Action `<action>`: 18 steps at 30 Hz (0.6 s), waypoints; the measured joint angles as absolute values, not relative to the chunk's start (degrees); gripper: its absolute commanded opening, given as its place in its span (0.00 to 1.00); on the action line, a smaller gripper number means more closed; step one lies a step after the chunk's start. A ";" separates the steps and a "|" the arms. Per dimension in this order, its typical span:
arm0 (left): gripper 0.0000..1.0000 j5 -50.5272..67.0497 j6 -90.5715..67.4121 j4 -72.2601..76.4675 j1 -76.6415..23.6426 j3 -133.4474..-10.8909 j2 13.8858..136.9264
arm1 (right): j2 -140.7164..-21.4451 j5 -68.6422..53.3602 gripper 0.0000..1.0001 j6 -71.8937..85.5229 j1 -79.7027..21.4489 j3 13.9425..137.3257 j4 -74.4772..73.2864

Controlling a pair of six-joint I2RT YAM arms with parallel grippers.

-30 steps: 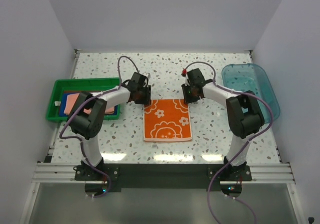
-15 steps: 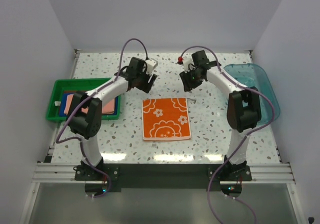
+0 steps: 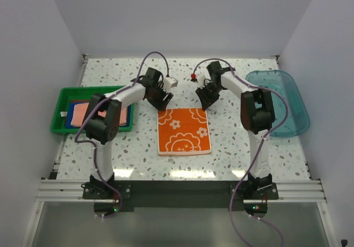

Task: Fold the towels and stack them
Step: Fold the towel

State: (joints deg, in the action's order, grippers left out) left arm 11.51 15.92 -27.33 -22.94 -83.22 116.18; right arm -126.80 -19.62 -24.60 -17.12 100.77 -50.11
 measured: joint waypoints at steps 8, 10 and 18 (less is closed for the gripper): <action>0.65 13.28 16.36 -28.58 -22.94 -84.53 117.73 | -128.86 -20.97 0.27 -26.68 -17.12 103.22 -52.07; 0.65 13.52 16.73 -28.95 -22.94 -84.95 118.24 | -129.19 -21.12 0.24 -27.03 -17.12 103.59 -52.38; 0.59 14.17 17.67 -29.89 -22.85 -85.76 119.07 | -130.15 -21.58 0.04 -28.18 -17.08 104.79 -53.47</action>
State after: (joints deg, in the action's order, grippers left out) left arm 14.17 17.67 -29.89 -22.85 -85.76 119.07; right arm -130.15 -21.58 -28.18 -17.08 104.79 -53.47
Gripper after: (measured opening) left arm 0.608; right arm 0.063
